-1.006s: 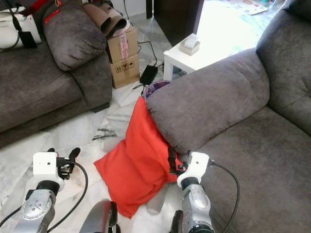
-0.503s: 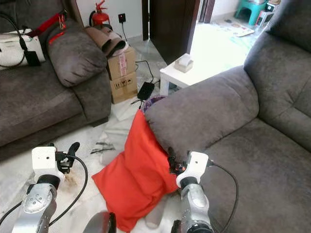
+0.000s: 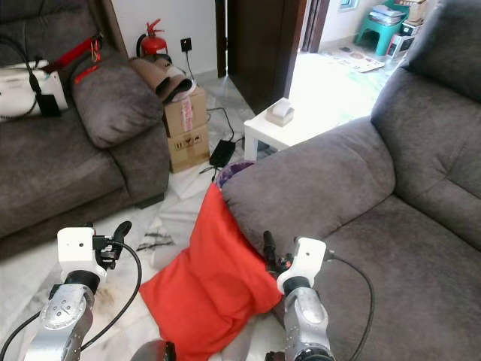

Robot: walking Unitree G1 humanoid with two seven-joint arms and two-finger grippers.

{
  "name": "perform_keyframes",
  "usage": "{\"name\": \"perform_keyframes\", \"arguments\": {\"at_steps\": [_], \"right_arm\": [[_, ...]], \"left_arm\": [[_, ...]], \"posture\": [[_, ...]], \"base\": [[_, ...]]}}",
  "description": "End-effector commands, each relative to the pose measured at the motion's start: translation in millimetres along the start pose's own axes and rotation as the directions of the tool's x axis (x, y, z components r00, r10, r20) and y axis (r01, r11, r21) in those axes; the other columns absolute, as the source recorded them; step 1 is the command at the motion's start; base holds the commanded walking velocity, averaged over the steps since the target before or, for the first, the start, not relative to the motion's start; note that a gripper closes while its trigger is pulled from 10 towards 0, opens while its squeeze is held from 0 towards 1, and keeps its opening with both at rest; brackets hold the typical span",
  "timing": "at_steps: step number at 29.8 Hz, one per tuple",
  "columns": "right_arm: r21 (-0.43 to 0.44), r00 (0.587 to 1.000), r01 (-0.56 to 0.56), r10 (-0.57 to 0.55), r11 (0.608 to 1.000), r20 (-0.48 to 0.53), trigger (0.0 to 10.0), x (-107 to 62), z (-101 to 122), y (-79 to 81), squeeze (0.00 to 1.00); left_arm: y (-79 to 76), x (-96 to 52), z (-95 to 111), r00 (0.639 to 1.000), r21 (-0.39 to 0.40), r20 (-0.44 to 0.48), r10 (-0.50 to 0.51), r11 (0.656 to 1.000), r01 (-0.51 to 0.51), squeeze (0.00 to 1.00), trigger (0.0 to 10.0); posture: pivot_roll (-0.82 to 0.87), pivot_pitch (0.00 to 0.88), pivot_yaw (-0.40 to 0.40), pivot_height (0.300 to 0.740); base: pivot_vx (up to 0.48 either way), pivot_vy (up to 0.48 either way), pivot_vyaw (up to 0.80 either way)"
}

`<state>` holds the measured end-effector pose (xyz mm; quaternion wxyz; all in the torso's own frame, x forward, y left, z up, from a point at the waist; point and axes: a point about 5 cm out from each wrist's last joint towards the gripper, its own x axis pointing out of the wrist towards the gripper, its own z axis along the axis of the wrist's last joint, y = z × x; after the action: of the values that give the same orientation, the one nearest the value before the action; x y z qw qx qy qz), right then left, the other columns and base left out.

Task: Move the pillow to the sofa from floor

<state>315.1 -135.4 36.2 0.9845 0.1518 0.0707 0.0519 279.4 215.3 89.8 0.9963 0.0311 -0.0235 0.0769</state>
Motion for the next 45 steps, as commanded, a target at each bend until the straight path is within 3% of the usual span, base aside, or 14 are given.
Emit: {"name": "perform_keyframes", "arguments": {"at_steps": [1, 24, 31, 33, 34, 41, 42, 43, 44, 45], "right_arm": [[0.003, 1.0, -0.001, 0.001, 1.0, -0.022, 10.0, -1.5, -5, 1.9, 0.0], [0.003, 0.999, 0.001, -0.001, 1.0, -0.032, 10.0, -3.6, -9, 2.8, 0.0], [-0.006, 0.998, 0.005, -0.005, 1.0, -0.055, 10.0, -5.5, -11, -1.9, 0.0], [-0.035, 0.994, 0.004, -0.008, 0.999, -0.105, 10.0, -8.1, -16, -8.9, 0.0], [-0.088, 0.988, -0.016, 0.002, 0.996, -0.153, 10.0, -10.6, -19, -13.9, 0.0], [-0.204, 0.959, -0.138, 0.079, 0.969, -0.273, 10.0, -18.8, -28, -24.0, 0.0], [-0.208, 0.944, -0.168, 0.097, 0.964, -0.315, 10.0, -21.9, -32, -27.3, 0.04], [-0.208, 0.937, -0.184, 0.107, 0.961, -0.334, 10.0, -23.3, -34, -28.4, 0.69], [-0.208, 0.932, -0.194, 0.115, 0.959, -0.343, 10.0, -24.1, -34, -28.7, 0.69], [-0.204, 0.922, -0.213, 0.127, 0.956, -0.365, 10.0, -25.6, -37, -28.8, 1.0]], "left_arm": [[4.0, -1.7, -1, 1.0, 0.008, -0.004, 0.005, 1.0, -0.005, 0.0, 10.0], [0.9, -2.6, -2, 1.0, 0.012, -0.011, -0.028, 1.0, 0.028, 0.0, 10.0], [-2.2, -4.4, -3, 0.999, 0.006, -0.013, -0.053, 0.999, 0.053, 0.0, 10.0], [-1.1, -6.5, -7, 0.998, 0.015, -0.03, -0.054, 0.998, 0.055, 0.0, 10.0], [1.0, -8.9, -10, 0.998, 0.022, -0.045, -0.052, 0.998, 0.053, 0.0, 10.0], [6.9, -16.5, -21, 0.995, 0.058, -0.085, -0.05, 0.997, 0.055, 0.0, 10.0], [8.7, -18.0, -23, 0.995, 0.06, -0.094, -0.045, 0.997, 0.051, 0.0, 10.0], [9.2, -18.4, -23, 0.994, 0.06, -0.096, -0.043, 0.997, 0.049, 0.0, 10.0], [9.8, -18.7, -23, 0.994, 0.06, -0.096, -0.042, 0.997, 0.048, 0.0, 10.0], [10.2, -18.9, -23, 0.994, 0.062, -0.097, -0.041, 0.997, 0.048, 0.0, 10.0]], "posture": [[0.14, 0.121, 0.014, 0.624], [0.14, 0.135, 0.024, 0.624], [0.14, 0.135, 0.024, 0.624], [0.14, 0.135, 0.024, 0.624], [0.15, 0.141, 0.024, 0.624], [0.15, 0.148, 0.026, 0.624], [0.15, 0.148, 0.026, 0.624], [0.15, 0.148, 0.026, 0.624], [0.15, 0.152, 0.026, 0.624], [0.15, 0.152, 0.026, 0.624]], "base": [[0.334, 0.0, 0.0], [0.345, 0.0, 0.0], [0.0, 0.0, 0.0], [0.0, 0.0, 0.0], [0.0, 0.0, 0.0], [0.0, 0.0, 0.0], [0.0, 0.0, 0.0], [0.0, 0.0, 0.0], [0.0, 0.0, 0.0], [0.0, 0.0, 0.0]]}}
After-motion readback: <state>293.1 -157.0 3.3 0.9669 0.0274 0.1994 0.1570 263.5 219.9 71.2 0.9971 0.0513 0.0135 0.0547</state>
